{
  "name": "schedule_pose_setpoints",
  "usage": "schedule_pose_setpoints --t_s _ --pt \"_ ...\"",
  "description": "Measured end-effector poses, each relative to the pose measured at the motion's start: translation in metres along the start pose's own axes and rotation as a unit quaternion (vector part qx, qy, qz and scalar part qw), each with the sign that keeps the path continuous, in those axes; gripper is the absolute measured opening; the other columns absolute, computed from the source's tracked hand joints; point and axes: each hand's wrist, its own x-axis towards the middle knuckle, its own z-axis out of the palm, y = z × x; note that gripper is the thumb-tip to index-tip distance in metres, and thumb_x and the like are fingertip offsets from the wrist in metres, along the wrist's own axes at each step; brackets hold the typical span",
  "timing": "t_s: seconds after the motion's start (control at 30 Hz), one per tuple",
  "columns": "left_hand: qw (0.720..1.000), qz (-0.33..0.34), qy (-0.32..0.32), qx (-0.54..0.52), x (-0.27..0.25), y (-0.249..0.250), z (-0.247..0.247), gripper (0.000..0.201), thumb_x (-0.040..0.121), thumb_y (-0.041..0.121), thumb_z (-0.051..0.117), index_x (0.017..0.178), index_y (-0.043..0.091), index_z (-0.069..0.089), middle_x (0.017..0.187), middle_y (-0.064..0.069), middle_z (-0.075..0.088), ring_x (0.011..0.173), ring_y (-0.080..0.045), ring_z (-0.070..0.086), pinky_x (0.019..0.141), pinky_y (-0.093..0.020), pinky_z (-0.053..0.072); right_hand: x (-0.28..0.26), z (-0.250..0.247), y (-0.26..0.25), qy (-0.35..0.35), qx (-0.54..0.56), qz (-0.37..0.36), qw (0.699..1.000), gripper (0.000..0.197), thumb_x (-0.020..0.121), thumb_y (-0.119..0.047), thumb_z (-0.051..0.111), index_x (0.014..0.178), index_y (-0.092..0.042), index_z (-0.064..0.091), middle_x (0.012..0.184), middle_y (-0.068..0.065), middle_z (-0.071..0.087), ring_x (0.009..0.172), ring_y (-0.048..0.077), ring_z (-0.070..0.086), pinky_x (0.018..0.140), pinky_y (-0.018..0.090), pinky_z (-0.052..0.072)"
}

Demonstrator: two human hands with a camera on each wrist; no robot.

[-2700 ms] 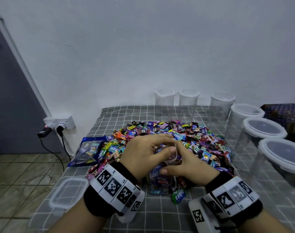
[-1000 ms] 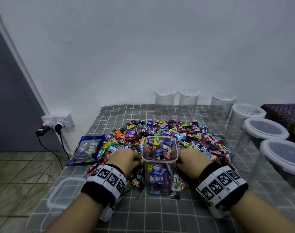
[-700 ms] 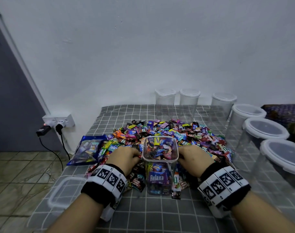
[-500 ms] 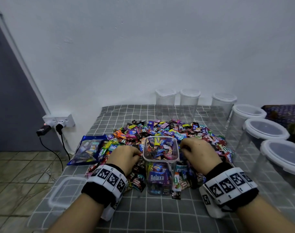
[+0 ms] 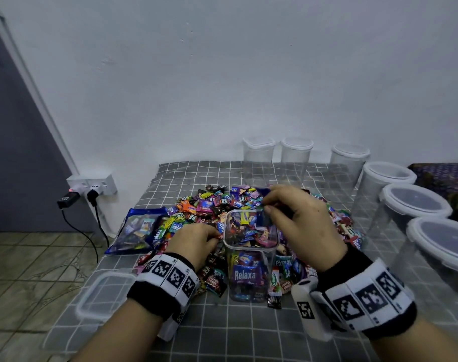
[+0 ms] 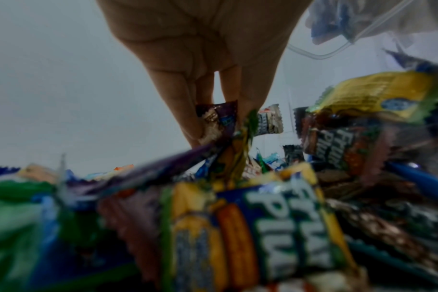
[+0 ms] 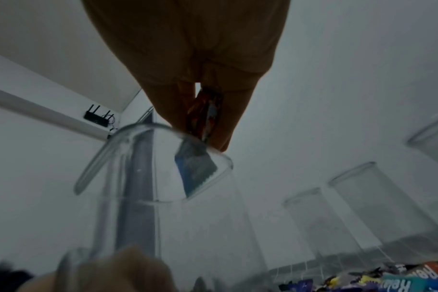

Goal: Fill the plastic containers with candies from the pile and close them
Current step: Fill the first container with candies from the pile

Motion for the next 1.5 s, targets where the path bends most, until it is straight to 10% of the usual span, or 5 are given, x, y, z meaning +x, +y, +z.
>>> schedule_pose_setpoints --t_s 0.53,0.77,0.9,1.07,1.5 --pt "1.000 -0.001 0.006 -0.023 0.000 -0.002 0.000 0.020 0.092 0.030 0.057 0.105 0.025 0.070 0.099 0.003 0.070 0.090 -0.015 0.060 0.079 -0.027 0.044 -0.015 0.017 -0.013 -0.099 0.090 0.053 0.990 0.037 0.070 -0.046 0.064 0.096 -0.020 0.068 0.121 -0.018 0.050 0.114 -0.001 0.048 0.093 0.008 0.031" --pt "0.996 0.014 0.062 -0.058 -0.001 -0.002 -0.004 0.023 0.091 0.026 0.058 0.110 0.023 0.069 0.110 0.006 0.068 0.100 -0.012 0.059 0.087 -0.025 0.043 -0.021 0.011 -0.002 -0.206 0.185 0.219 0.936 0.123 0.052 -0.057 0.081 0.148 -0.036 0.006 0.146 -0.023 0.022 0.136 0.000 0.026 0.113 0.029 0.027" --pt "0.977 0.020 0.146 -0.156 -0.007 0.000 -0.011 0.021 0.086 0.015 0.066 0.106 0.014 0.072 0.106 -0.001 0.070 0.097 -0.016 0.062 0.093 -0.032 0.047 -0.031 0.015 0.005 -0.215 0.233 0.266 0.911 0.104 0.067 -0.029 0.084 0.144 -0.033 0.014 0.127 -0.027 0.040 0.119 -0.006 0.041 0.108 0.029 0.035" --pt "0.946 0.045 0.199 -0.253 -0.009 0.011 -0.031 0.020 0.082 0.007 0.068 0.101 0.011 0.073 0.098 0.004 0.068 0.086 -0.008 0.061 0.085 -0.023 0.049 -0.036 0.019 0.013 -0.223 0.231 0.281 0.905 0.094 0.047 -0.059 0.078 0.126 -0.034 0.034 0.126 -0.016 0.049 0.120 0.000 0.046 0.103 0.039 0.043" --pt "0.920 0.140 0.152 -0.333 -0.018 0.045 -0.041 0.024 0.074 0.023 0.067 0.096 0.029 0.073 0.091 0.021 0.069 0.088 -0.001 0.066 0.086 -0.029 0.053 -0.036 0.022 0.018 -0.214 0.231 0.271 0.910 0.087 0.052 -0.051 0.082 0.125 -0.033 0.038 0.125 -0.014 0.051 0.118 0.001 0.048 0.103 0.034 0.043"
